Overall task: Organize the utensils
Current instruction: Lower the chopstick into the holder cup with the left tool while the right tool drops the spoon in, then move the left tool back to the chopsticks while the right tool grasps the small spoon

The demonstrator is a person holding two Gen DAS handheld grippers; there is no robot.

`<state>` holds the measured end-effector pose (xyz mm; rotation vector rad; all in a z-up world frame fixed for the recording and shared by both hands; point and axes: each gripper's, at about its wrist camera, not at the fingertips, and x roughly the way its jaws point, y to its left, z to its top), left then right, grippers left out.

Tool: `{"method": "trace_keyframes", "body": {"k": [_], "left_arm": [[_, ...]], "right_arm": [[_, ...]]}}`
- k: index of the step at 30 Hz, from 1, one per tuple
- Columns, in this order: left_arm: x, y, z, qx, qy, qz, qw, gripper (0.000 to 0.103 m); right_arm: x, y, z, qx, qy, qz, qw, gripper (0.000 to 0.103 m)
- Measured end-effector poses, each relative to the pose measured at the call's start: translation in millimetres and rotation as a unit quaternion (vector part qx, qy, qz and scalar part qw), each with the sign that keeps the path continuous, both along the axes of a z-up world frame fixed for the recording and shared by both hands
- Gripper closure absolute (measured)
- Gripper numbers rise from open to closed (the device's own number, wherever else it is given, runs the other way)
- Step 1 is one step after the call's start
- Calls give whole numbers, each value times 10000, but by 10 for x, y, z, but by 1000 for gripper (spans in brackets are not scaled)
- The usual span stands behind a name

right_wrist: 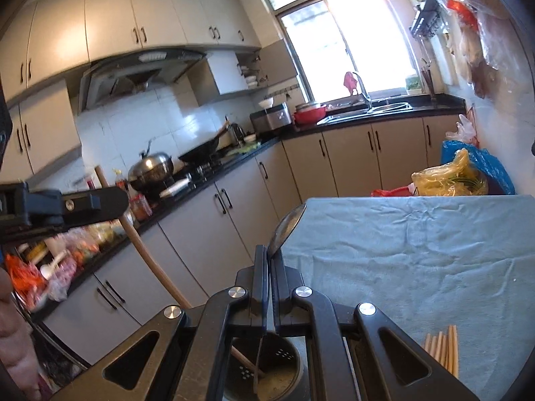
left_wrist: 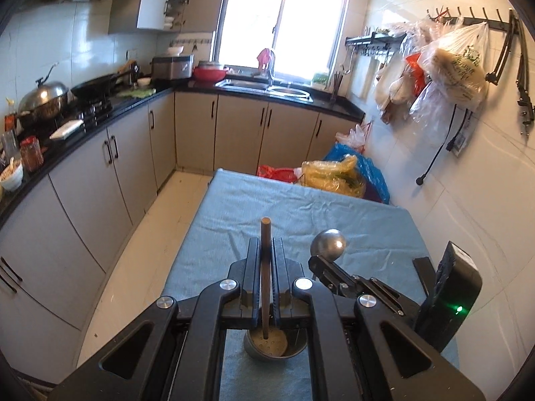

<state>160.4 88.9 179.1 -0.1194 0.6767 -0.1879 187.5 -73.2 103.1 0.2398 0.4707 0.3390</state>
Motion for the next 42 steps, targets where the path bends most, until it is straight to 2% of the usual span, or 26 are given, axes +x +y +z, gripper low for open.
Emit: {"method": "trace_keyframes", "body": {"k": [6,11,19,22,26,35,37,38,40,42], "left_arm": [[65,45,-200,25,205,-30,9998,97],[92,81,-258,18,284,-49,9996,97],[113,63,-365,95,409,-30,9991,97],[112,61,-365,101,416,-24,9991,97],[106,38,-371,106,434,6,9990,97],[61,38,-332,85,425,7,9991,94],[36,47,-307,75,397,26,9992,90],[22,56,-298,70,382,31,9992,84],[-20,67,-260,86,302,90,9995,79],[-61,69,-225,80,258,79,9996,79]], "right_arm": [[-16,101,-180,-344,149,278,9989,100],[-56,177,-280,-635,324,470,9963,100],[-93,212,-410,-840,636,484,9933,99],[-104,194,-399,-816,709,497,9929,98],[-141,137,-359,-673,747,499,9937,88],[-271,30,-189,-433,633,410,9962,88],[-312,-6,-148,-378,603,390,9967,88],[-339,-26,-124,-349,580,374,9970,88],[-397,-71,-76,-272,547,368,9975,88],[-460,-134,-24,-189,511,339,9979,88]]}}
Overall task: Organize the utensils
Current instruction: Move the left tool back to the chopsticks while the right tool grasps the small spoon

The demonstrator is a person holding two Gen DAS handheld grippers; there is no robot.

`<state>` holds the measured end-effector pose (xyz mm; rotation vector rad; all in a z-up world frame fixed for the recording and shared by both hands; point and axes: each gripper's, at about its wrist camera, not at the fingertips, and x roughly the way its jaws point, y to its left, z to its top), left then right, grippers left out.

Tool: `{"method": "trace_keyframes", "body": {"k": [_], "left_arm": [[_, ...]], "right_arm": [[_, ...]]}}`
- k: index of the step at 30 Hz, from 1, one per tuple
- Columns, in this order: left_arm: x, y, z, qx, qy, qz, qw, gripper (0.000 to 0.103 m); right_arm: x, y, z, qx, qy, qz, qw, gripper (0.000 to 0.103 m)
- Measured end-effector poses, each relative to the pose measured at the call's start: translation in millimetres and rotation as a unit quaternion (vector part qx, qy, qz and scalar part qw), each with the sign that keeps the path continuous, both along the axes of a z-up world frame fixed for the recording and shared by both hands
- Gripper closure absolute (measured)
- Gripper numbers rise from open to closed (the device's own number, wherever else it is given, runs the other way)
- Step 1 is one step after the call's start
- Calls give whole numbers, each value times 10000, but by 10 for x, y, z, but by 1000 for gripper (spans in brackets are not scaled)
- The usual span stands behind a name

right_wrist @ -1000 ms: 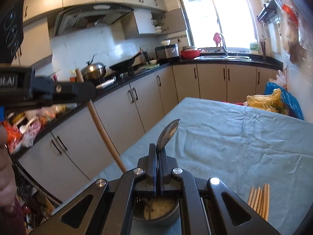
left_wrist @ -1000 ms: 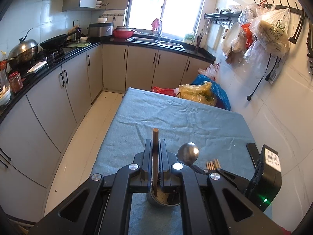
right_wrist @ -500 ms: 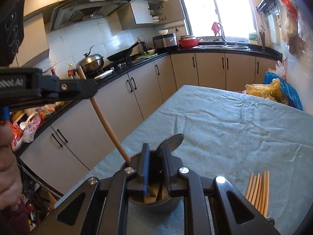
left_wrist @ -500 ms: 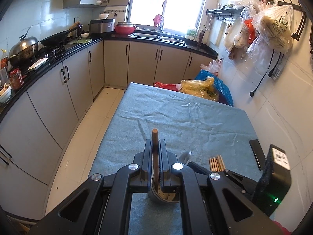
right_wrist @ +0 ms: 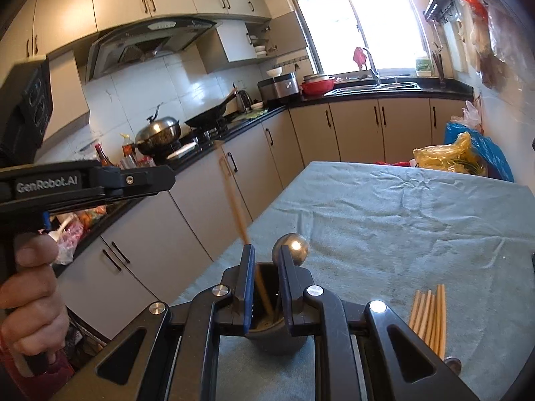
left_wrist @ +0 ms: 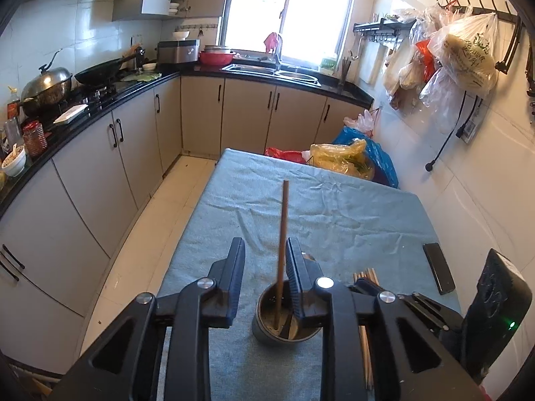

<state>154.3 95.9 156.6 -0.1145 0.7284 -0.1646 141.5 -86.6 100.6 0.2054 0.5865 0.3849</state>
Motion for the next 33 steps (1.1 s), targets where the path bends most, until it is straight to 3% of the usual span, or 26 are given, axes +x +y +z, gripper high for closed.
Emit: {"method": "trace_keyframes", "body": {"k": [10,18,22,27,33], "left_arm": [[-333,-194,125,130,-267,-210,9993,77],[-637,-556,-16,421,-383,-569,9968,68],[-765,-831,-243,501,-255,-890,9944,60],[-917,-1214,-700,786,47,-1313,9882,60],[-954,-1371,-1161,922,576,-1506,9826,60]], "right_arm": [[-337,-439,110,467,-7,-269,9985,86],[-687,-928,47,664,-4,-673,9955,86],[-845,-1231,-82,763,133,-972,9922,84],[-972,-1595,-386,891,502,-1306,9861,82],[-854,-1954,-839,966,1158,-1521,9768,81]]}}
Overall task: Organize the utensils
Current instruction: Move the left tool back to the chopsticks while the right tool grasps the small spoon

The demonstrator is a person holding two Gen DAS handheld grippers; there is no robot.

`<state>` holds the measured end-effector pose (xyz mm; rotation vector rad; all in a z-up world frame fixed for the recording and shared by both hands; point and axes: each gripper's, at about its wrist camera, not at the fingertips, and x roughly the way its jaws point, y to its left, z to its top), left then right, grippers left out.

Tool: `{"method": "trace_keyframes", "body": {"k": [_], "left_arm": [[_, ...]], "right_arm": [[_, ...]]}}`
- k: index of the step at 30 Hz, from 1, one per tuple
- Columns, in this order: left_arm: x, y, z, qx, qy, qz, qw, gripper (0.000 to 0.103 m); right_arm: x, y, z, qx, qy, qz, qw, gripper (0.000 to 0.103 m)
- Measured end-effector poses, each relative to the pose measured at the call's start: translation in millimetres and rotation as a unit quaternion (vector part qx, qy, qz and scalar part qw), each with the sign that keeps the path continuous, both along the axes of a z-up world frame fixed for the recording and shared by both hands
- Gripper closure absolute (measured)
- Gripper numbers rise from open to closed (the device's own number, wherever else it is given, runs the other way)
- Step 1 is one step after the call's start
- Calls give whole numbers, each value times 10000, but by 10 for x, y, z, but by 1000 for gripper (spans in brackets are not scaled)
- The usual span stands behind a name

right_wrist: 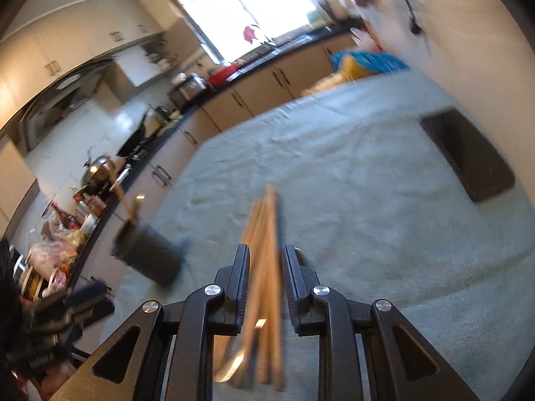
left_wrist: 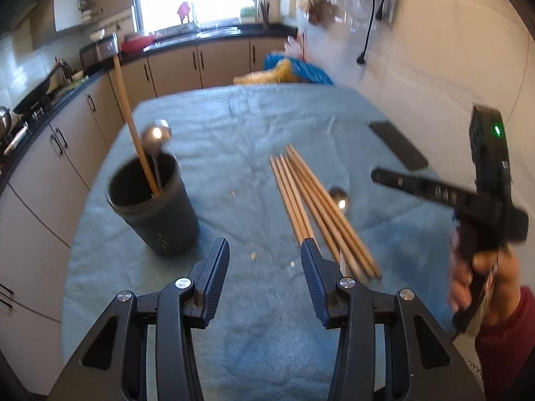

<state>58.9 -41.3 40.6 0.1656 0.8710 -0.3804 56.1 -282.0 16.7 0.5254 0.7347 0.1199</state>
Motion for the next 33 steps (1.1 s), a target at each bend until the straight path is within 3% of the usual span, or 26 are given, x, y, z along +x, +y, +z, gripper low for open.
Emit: {"method": "trace_keyframes", "body": {"k": [7,16,17,19,26,28,33], "left_arm": [[2,50,-162,58,206,62,9998,60],[53,59,-229,64,337,104,9994,60],[59,55,-232,59,348,102,9993,60],[71,45,-244,70,350,90,9993,60],[115,-4,-272,94,403,48,9991,60],[123,-29,-292,104,429,17,9990,60],[189,-87,-329,69,536,29,9985,60]], "right_arm": [[318,-119,-383,218,608,405,9971,81],[517,-27,-578,15,705,689,9951,81],[539,6,-590,-84,700,746,9947,83],[524,62,-571,-309,645,832,9940,100],[213,-43,-286,-1280,369,322,9906,101],[60,-112,-142,-1902,272,-33,9814,101],[-220,-224,163,-2561,-73,-556,9650,101]]}}
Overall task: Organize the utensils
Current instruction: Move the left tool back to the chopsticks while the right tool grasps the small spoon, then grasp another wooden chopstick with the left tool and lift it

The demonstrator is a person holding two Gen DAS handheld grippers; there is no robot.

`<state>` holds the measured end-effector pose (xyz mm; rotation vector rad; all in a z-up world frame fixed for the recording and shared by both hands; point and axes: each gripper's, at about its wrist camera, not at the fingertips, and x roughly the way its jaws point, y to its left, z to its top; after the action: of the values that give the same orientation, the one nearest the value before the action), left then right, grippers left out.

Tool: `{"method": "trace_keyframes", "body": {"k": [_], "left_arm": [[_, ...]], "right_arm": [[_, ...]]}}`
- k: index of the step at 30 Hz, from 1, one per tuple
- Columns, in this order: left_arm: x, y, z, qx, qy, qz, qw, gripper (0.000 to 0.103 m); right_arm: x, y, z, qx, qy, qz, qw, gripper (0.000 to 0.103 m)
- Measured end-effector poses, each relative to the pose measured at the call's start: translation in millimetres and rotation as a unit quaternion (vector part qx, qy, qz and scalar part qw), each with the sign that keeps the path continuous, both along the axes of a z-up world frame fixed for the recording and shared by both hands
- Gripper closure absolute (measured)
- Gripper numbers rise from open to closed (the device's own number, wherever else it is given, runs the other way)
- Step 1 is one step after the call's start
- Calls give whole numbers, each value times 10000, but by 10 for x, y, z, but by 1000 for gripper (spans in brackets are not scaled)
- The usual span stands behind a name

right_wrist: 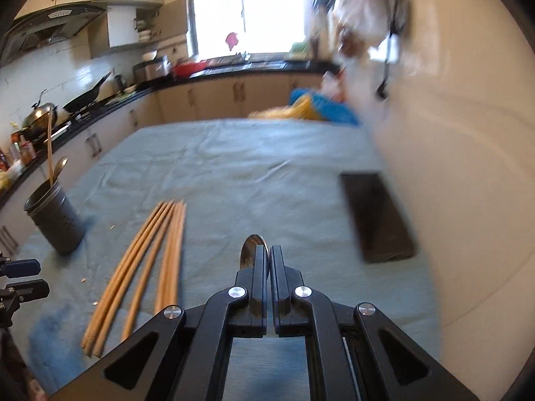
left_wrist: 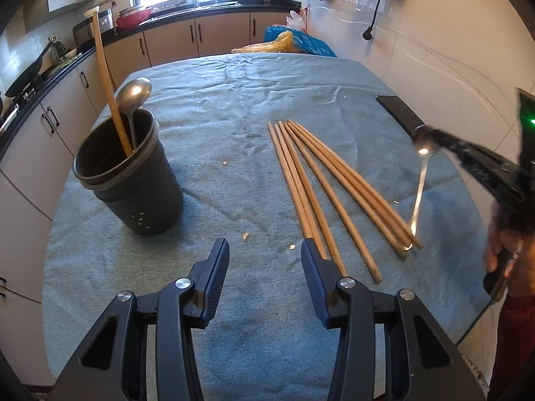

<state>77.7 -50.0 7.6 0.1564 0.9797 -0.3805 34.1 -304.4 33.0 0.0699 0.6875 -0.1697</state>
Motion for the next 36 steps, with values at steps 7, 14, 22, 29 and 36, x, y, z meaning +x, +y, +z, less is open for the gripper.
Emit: {"method": "trace_keyframes", "body": {"k": [7,14,22,29,36], "left_arm": [[247,-130,19,-70,286,187,9994,60],[660,-355,86,-118,563,393,9976,61],[1120,-662,-34,144,706,581,9957,76],[1387,-802,-206,112,963,574,9936,84],[1537,-914,-329,345,971,635,9927,85]], "right_arm": [[-318,-35,364,85,-735,-177,9971,101],[-471,40,642,297,-1164,6,9928,101],[-570,113,812,151,-1416,111,9897,101],[-525,78,753,253,-1364,200,9901,101],[-436,41,711,310,-1286,241,9909,100]]}}
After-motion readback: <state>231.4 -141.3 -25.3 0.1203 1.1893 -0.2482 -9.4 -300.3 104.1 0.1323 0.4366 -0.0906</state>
